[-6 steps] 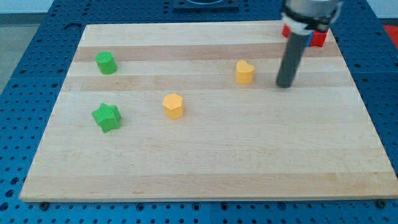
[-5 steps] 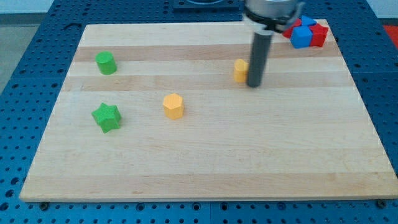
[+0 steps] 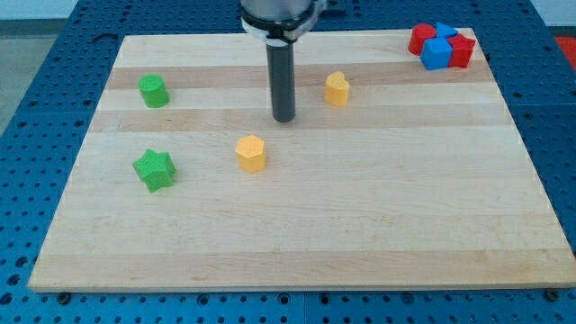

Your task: Drag the yellow heart towards top center side of the board

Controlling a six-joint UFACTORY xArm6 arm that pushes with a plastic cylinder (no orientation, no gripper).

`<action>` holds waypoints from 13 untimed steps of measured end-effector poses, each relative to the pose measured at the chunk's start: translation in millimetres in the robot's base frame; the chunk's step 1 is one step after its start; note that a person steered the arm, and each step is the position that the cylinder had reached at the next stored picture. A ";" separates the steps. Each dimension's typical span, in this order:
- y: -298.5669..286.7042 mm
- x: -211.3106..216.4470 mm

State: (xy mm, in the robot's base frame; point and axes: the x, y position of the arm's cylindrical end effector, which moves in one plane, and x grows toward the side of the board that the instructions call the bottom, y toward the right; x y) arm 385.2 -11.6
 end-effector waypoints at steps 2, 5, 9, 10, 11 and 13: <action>55.2 -32.7; 56.4 -50.4; 67.6 -109.7; 79.5 -89.5; 110.4 -86.7; 81.1 -121.4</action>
State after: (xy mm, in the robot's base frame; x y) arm 263.8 69.6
